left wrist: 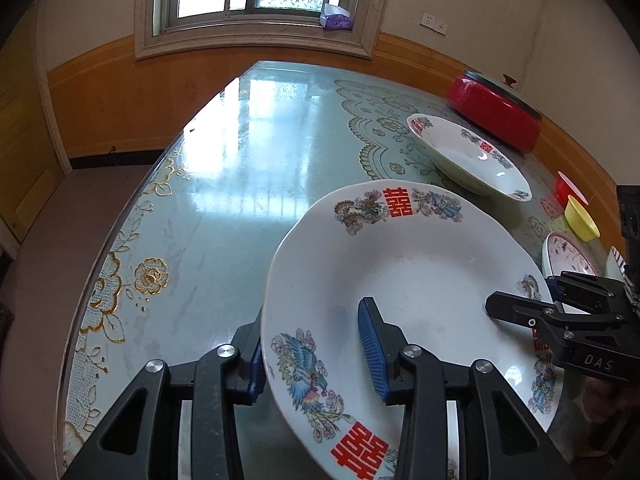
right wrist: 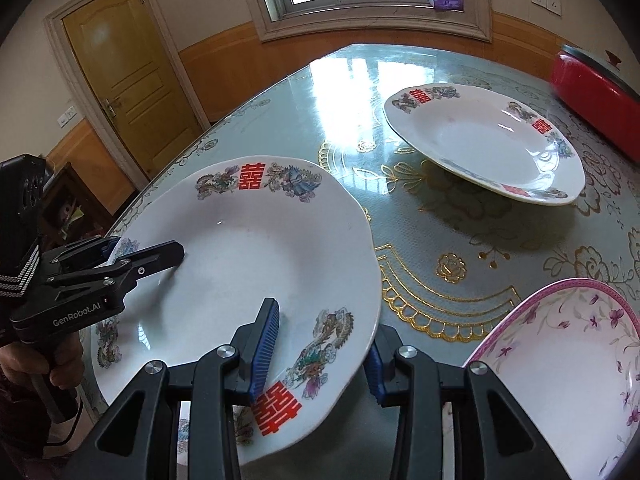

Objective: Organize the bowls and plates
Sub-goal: 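Lift the red-character plate with both grippers over the pink-rimmed plate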

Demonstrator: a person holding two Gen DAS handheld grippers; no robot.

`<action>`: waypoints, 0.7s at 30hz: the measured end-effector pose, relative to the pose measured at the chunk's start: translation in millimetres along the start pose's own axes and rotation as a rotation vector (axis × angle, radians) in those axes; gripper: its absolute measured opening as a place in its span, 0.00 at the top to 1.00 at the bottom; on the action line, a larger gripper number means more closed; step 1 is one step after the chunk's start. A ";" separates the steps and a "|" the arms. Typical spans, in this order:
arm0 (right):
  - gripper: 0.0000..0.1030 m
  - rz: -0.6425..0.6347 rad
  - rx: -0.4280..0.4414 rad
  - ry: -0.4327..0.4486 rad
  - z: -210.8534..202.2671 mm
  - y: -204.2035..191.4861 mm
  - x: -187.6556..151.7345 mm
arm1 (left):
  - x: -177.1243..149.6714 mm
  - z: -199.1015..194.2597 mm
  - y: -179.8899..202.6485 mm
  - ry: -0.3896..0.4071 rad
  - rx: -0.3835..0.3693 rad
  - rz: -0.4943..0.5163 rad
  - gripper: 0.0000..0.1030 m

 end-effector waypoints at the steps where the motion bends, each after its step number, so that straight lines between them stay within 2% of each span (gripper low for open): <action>1: 0.63 0.002 0.002 -0.001 0.0 0.3 0.3 | -1.1 -1.4 -1.0 0.001 -0.004 -0.007 0.62; 3: 0.63 0.003 0.002 -0.008 0.6 1.4 1.2 | -2.2 -2.6 -1.0 -0.002 -0.006 -0.018 0.63; 7: 0.55 0.005 -0.008 -0.015 2.3 1.0 2.4 | -2.8 -2.5 2.4 0.001 -0.003 -0.017 0.63; 13: 0.55 -0.001 -0.031 0.000 1.5 0.2 0.9 | -1.1 -1.0 3.7 0.015 0.010 -0.022 0.62; 18: 0.64 0.032 -0.033 0.009 -1.1 7.1 1.0 | -2.9 -5.0 3.2 0.030 -0.003 -0.052 0.63; 21: 0.65 0.034 -0.031 0.010 -3.1 8.2 0.0 | -5.2 -6.4 4.1 0.040 0.005 -0.047 0.65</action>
Point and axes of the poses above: each gripper's, at about its wrist camera, not at the fingertips, and z roughly the way its jaws point, y to its right, x to its top, the point moved 9 cm from there along z, roughly the way its jaws point, and after that the axes turned 4 degrees about -x, right-handed, at the moved point
